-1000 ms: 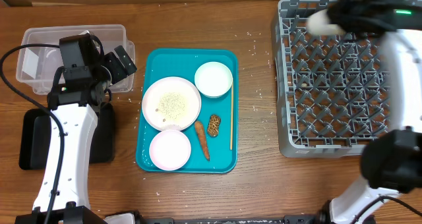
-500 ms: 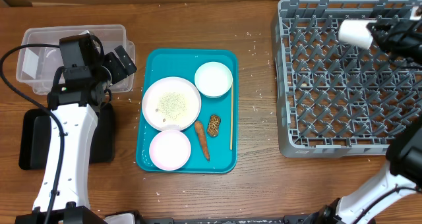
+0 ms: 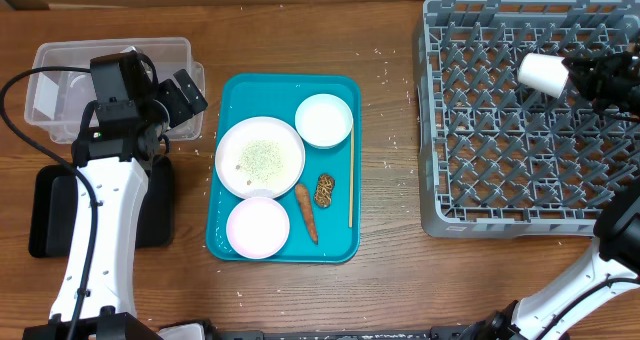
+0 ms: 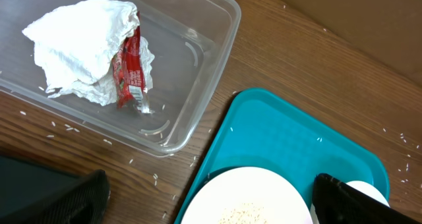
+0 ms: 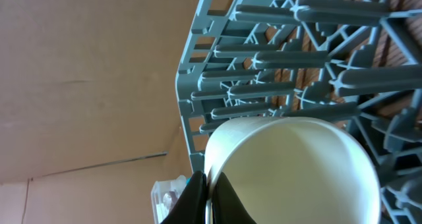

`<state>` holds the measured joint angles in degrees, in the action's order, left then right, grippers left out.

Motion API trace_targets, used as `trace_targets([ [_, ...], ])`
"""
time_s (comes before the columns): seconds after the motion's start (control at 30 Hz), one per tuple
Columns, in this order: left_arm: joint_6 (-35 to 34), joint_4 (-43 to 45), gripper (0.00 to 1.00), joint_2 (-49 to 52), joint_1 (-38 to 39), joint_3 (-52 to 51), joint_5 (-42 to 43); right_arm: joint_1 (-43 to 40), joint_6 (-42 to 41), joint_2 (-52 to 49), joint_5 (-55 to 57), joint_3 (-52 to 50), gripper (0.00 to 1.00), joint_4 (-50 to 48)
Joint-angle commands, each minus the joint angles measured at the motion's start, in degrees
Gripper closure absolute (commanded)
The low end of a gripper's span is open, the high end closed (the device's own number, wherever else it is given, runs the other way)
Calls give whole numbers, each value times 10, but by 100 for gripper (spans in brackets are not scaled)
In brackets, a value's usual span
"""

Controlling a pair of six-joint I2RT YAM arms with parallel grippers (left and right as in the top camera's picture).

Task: Sort waste into correct bins and load items into the dishwasher
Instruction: 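Lower the white cup upright into the rack and open the right gripper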

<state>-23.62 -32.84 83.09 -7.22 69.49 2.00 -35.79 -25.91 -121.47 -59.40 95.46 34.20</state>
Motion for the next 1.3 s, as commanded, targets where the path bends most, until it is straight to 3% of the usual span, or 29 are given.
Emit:
trace_targets([
  [0.0, -4, 0, 0, 2, 1, 11, 5, -6, 7, 5, 91, 0, 96, 12],
  [0.67, -4, 0, 0, 2, 1, 11, 5, -7, 28, 5, 244, 3, 92, 60],
  [0.9, -4, 0, 0, 2, 1, 11, 5, -7, 22, 5, 28, 3, 96, -8],
  [1.1, -4, 0, 0, 2, 1, 11, 5, 7, 1, 5, -1, 3, 96, -18],
  [1.27, -4, 0, 0, 2, 1, 11, 5, 9, -43, 5, -88, 3, 96, -56],
])
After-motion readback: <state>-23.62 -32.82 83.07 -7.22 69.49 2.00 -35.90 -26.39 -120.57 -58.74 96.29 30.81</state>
